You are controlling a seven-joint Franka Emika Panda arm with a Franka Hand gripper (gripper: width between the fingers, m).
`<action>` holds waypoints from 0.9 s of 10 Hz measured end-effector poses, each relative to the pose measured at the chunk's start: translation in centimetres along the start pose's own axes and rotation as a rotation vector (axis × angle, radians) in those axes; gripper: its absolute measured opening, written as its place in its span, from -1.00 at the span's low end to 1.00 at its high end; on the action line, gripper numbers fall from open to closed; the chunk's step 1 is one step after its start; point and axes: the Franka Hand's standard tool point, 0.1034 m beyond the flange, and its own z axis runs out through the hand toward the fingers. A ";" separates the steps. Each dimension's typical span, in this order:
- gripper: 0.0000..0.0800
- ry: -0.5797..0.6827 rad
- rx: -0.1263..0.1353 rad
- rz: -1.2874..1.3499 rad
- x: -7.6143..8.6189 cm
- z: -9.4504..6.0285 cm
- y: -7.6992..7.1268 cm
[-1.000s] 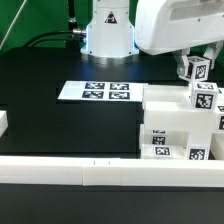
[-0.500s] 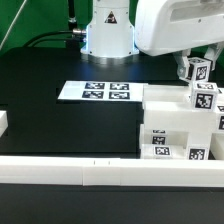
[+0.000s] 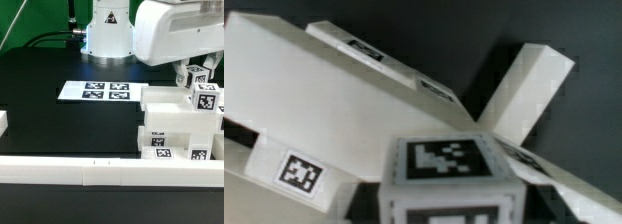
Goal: Assemble chair
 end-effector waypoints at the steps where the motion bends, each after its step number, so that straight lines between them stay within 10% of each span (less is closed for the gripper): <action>1: -0.30 0.000 0.000 0.001 0.0 0.0 0.0; 9: -0.30 -0.001 0.000 0.068 0.0 0.1 0.0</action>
Offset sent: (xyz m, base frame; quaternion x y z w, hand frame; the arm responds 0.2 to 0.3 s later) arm 0.0000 0.0000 0.0000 0.0000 0.0000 0.0000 1.0000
